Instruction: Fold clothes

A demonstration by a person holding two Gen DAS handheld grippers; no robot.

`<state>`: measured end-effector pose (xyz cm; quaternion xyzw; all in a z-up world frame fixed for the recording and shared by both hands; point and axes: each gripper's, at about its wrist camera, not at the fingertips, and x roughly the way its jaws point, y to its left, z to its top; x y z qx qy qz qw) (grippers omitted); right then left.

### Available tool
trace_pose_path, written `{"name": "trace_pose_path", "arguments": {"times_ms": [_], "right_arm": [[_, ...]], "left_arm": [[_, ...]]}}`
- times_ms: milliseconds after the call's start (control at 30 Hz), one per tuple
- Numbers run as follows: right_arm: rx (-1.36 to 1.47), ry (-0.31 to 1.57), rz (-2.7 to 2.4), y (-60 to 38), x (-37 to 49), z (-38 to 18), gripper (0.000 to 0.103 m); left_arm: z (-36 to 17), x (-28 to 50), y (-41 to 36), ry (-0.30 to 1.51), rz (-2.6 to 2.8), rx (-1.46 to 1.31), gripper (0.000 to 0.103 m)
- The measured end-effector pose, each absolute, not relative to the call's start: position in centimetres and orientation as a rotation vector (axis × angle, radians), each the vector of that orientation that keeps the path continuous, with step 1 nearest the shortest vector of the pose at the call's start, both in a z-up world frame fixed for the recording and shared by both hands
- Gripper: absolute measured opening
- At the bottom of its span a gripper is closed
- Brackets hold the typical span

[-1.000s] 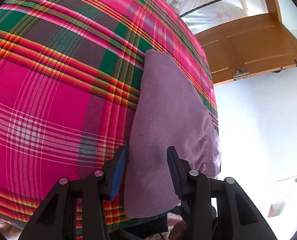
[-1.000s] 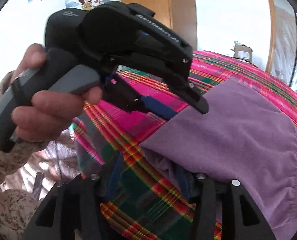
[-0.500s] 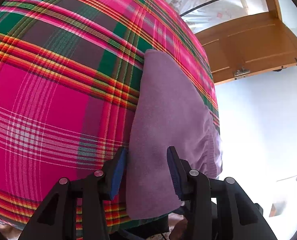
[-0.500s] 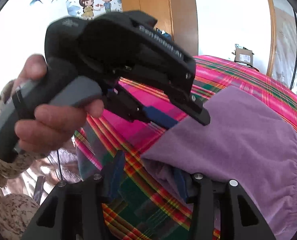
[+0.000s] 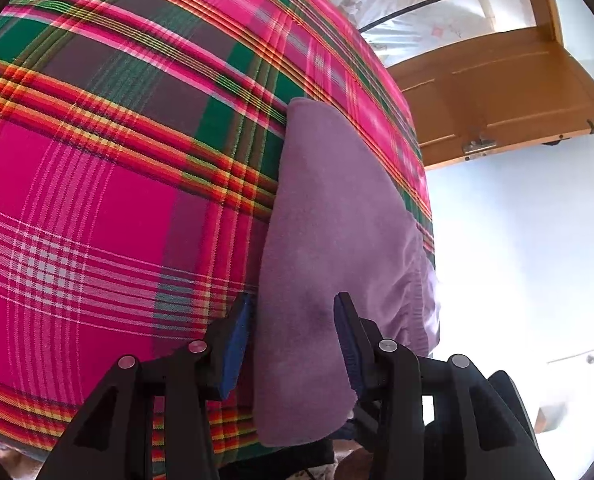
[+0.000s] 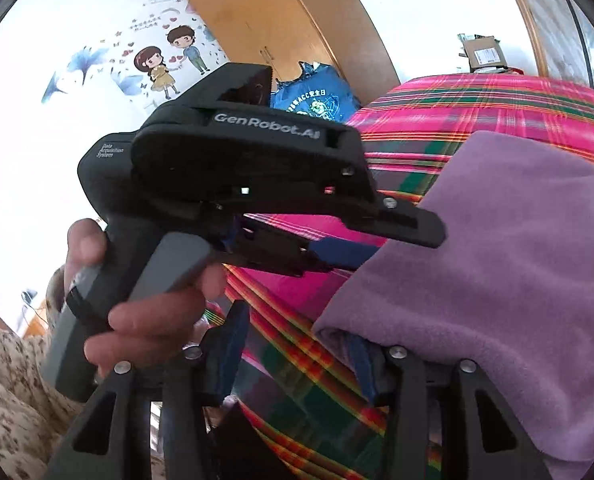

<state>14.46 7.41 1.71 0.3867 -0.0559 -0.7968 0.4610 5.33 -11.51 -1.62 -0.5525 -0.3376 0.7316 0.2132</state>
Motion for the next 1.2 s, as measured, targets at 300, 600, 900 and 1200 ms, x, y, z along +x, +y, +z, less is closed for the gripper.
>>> {"name": "trace_pose_path", "arguments": {"times_ms": [300, 600, 900, 1200], "right_arm": [[1.051, -0.206, -1.885, 10.1, 14.7, 0.7, 0.05], [0.865, -0.359, -2.272, 21.0, 13.1, 5.7, 0.05], [1.067, -0.474, -2.512, 27.0, 8.7, 2.3, 0.05], [1.158, -0.44, -2.502, 26.5, 6.9, 0.9, 0.055]], "left_arm": [[-1.9, 5.8, -11.4, -0.93, 2.03, -1.536, 0.044], [-1.5, 6.5, -11.6, -0.887, 2.073, -1.518, 0.044], [-1.4, 6.5, -11.5, -0.89, 2.081, -1.521, 0.044], [-1.4, 6.6, -11.4, -0.903, 2.075, -1.518, 0.044]]}}
